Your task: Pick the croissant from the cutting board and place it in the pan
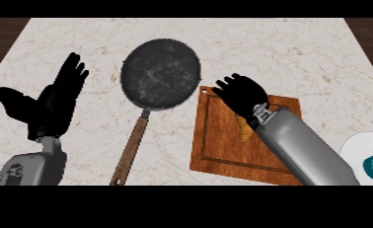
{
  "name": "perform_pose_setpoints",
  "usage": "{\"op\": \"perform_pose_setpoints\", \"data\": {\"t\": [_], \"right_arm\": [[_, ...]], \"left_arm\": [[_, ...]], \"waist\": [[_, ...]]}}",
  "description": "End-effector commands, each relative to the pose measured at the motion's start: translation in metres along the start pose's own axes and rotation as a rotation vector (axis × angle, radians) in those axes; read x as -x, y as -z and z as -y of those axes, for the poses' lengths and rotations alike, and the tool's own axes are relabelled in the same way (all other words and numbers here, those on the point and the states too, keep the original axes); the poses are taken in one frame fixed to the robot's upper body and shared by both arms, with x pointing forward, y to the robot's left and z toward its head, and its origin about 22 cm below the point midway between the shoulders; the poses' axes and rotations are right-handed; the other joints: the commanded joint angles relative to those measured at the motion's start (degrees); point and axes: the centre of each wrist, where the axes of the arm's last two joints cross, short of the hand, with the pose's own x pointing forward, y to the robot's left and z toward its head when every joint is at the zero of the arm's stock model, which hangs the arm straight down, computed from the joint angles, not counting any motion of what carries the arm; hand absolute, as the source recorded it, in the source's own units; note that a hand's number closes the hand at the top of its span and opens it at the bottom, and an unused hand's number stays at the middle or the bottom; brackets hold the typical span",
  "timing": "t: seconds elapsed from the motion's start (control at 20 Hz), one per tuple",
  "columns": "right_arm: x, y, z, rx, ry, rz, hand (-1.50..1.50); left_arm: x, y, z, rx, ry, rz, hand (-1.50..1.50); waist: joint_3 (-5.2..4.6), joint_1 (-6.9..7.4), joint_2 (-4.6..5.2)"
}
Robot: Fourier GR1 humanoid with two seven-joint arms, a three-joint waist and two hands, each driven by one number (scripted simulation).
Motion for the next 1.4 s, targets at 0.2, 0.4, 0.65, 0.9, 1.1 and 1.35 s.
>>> {"op": "perform_pose_setpoints", "data": {"t": [0.2, 0.4, 0.65, 0.9, 1.1, 1.35], "right_arm": [[-0.01, 0.024, -0.015, -0.026, 0.022, 0.023, -1.5], [0.017, 0.032, -0.037, -0.046, 0.027, 0.049, 1.5], [0.011, 0.04, -0.046, 0.014, 0.01, 0.143, 1.5], [-0.002, 0.046, -0.049, 0.034, 0.048, 0.147, 1.5], [0.001, 0.035, -0.049, 0.068, 0.092, 0.17, 1.5], [-0.045, 0.031, 0.017, 0.253, 0.157, 0.021, 1.5]], "left_arm": [[0.013, -0.007, -0.002, 0.013, -0.001, 0.009, 0.0], [-0.001, -0.013, 0.007, 0.012, -0.005, -0.007, 0.0], [-0.002, 0.011, 0.002, 0.004, -0.004, 0.008, 0.0], [-0.007, 0.005, -0.008, -0.006, -0.005, 0.02, 0.0], [-0.003, -0.008, -0.014, -0.001, 0.003, -0.004, 0.0], [-0.004, 0.002, -0.006, 0.015, -0.008, 0.016, 0.0]], "waist": [[-0.01, 0.06, 0.0], [0.01, 0.16, -0.02], [0.0, -0.09, 0.09], [0.0, -0.02, 0.0], [-0.01, -0.19, -0.08], [-0.03, 0.13, -0.09]]}}
